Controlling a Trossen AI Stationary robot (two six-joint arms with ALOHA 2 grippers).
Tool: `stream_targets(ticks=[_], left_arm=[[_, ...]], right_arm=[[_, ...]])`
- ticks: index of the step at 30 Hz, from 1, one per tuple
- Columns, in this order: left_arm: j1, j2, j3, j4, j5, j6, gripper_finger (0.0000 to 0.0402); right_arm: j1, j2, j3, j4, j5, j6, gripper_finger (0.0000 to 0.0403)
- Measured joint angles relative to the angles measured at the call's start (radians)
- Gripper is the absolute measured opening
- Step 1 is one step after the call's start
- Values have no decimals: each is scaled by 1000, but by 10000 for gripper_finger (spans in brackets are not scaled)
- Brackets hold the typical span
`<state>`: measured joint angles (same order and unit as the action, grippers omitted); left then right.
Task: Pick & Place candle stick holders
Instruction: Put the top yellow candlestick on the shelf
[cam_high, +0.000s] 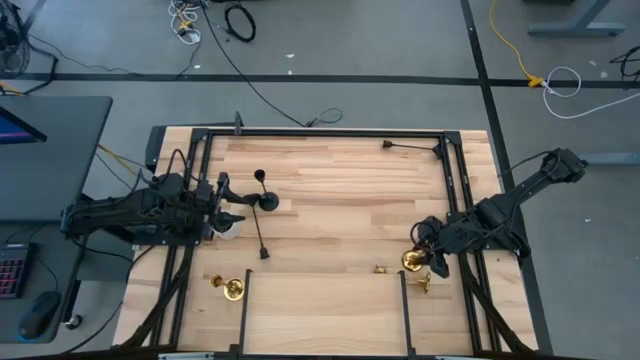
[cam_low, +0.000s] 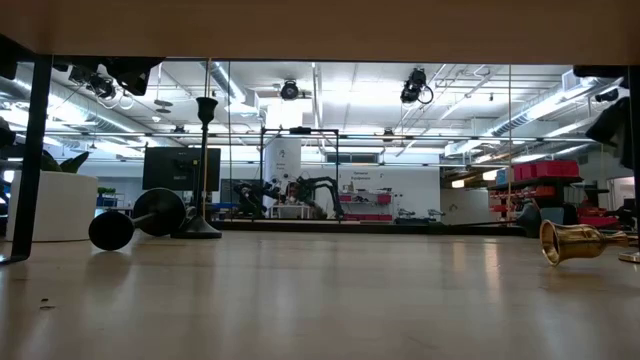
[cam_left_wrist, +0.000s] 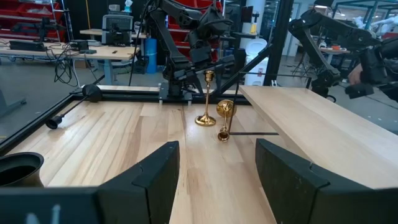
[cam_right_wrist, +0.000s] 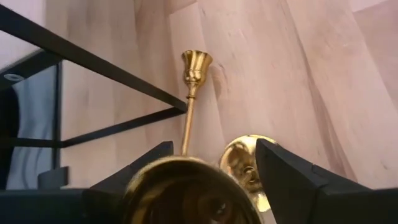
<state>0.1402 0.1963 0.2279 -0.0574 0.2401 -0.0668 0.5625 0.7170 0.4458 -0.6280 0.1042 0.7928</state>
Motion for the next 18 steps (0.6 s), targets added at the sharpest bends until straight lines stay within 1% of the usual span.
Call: stream_targets(ticks=[4,7,11,15,16,18], left_arm=[[0,0,0,0,0,0,211],[0,0,0,0,0,0,211],[0,0,0,0,0,0,211],[0,0,0,0,0,0,211],[0,0,0,0,0,0,211],[0,0,0,0,0,0,211]], right_arm=[[0,0,0,-11,18,0,224],[0,0,0,-10,18,1,203],[0,0,0,-10,19,0,149],[0,0,0,-11,23,-18,78],[0,0,0,-13,20,-19,71],[0,0,1,-9,30,-29,72]])
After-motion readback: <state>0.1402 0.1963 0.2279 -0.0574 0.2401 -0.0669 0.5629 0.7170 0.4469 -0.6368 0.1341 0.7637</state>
